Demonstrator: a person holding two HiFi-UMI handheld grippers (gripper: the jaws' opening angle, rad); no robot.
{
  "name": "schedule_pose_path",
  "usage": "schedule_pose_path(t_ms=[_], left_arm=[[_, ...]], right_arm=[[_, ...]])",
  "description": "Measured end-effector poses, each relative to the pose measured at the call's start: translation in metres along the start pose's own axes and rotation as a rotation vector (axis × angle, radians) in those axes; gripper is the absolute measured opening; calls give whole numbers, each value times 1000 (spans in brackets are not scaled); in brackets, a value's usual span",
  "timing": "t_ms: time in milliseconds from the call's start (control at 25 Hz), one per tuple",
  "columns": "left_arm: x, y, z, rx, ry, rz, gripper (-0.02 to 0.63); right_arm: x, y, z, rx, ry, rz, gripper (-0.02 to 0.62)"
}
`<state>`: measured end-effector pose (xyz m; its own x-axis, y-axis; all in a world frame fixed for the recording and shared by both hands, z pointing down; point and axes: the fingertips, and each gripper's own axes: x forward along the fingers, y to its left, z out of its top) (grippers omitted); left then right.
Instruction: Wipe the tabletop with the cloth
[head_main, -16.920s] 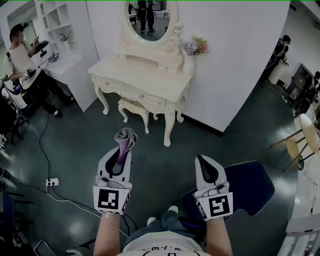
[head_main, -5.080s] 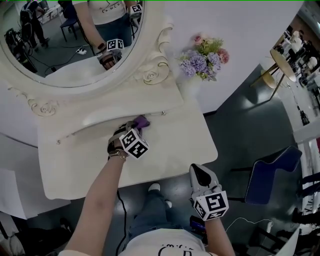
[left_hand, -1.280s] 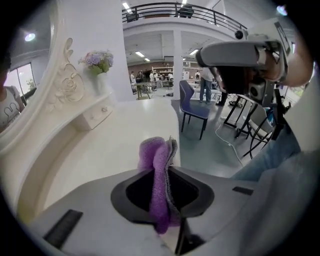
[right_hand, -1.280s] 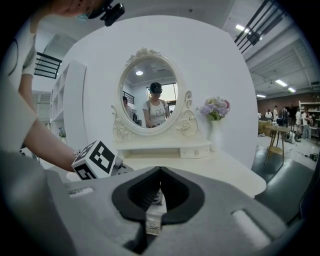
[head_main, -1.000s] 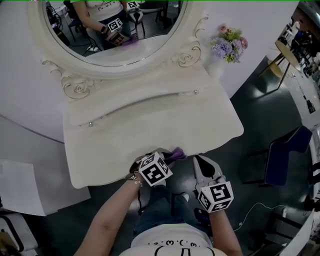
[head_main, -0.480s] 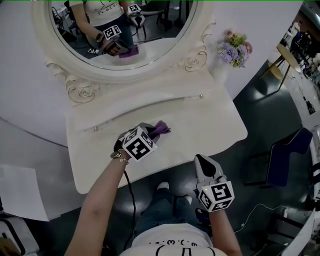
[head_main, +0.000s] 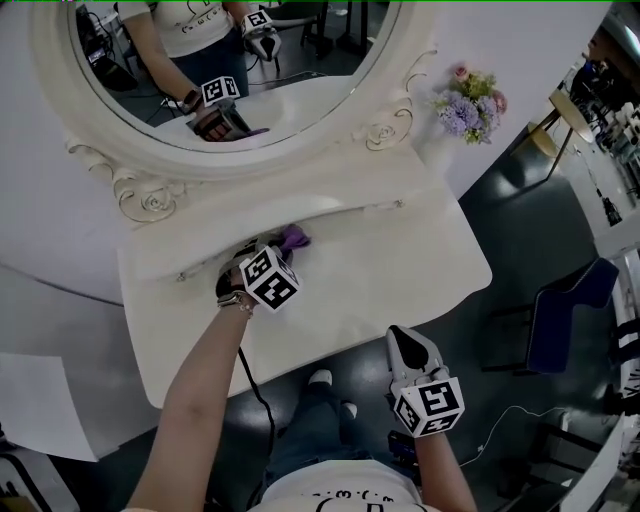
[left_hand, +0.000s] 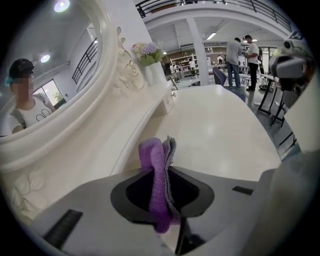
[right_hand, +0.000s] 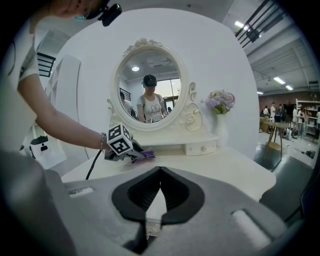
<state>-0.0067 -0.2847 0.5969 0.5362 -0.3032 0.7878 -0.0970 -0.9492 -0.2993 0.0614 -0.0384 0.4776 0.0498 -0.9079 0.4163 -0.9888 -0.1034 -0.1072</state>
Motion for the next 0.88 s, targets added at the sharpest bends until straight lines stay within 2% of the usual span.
schedule_pose_path(t_ms=[200,360,560,720,880], left_arm=[[20,4,-7,26,32,59,74],[24,-1,-8,29,43,34,74],[16,-20,-9,-3,57,-71,74],[1,-49,-8,-9,65,-167,73],[-18,-86,-11,8,61,-228,74]], right_arm=[[3,-3,-1,-4,13,-1,0],[0,-4,0,-2,9,-11,0],[-2,0,-1,-13,7,2,0],[0,9,-1,-38,15,33,0],[0,13,-5,-52,35,34,0]])
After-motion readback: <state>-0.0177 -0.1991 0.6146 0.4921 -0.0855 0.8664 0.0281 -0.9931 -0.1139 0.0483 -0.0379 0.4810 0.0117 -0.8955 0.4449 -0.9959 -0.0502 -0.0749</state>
